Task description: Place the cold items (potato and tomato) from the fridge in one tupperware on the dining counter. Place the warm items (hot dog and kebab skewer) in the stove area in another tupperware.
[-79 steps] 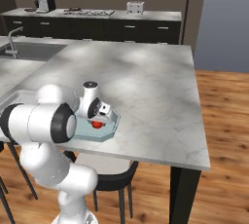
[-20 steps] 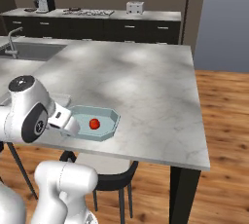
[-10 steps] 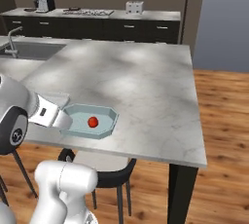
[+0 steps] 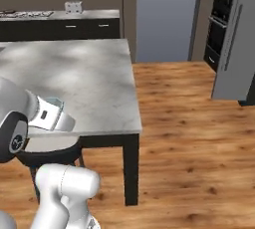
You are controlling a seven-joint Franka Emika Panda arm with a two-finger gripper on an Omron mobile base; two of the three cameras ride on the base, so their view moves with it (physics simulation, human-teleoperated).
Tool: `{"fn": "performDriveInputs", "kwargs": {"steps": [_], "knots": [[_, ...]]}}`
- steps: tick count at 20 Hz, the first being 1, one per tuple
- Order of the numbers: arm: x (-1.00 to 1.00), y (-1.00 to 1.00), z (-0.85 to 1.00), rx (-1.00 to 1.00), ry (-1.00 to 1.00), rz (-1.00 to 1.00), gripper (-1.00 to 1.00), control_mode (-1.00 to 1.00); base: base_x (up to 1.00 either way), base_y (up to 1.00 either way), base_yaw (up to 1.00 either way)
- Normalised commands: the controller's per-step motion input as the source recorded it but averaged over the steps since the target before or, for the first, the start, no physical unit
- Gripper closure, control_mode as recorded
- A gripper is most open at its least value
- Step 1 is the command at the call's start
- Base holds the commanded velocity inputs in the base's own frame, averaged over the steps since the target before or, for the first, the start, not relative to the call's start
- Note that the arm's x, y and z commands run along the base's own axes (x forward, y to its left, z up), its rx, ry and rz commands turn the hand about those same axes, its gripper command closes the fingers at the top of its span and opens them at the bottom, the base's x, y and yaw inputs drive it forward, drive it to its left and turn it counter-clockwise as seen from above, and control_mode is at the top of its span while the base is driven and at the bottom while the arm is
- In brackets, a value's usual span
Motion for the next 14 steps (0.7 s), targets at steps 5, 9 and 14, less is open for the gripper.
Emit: {"fn": "performDriveInputs", "kwargs": {"steps": [5, 9, 14], "knots": [[0.00, 0.00, 0.00, 0.00, 0.00, 0.00, -1.00, 1.00, 0.00, -0.55, -0.82], [0.00, 0.00, 0.00, 0.00, 0.00, 0.00, -1.00, 1.00, 0.32, -0.63, -0.28], [0.00, 0.00, 0.00, 0.00, 0.00, 0.00, -1.00, 1.00, 0.41, -0.82, 0.04]]}}
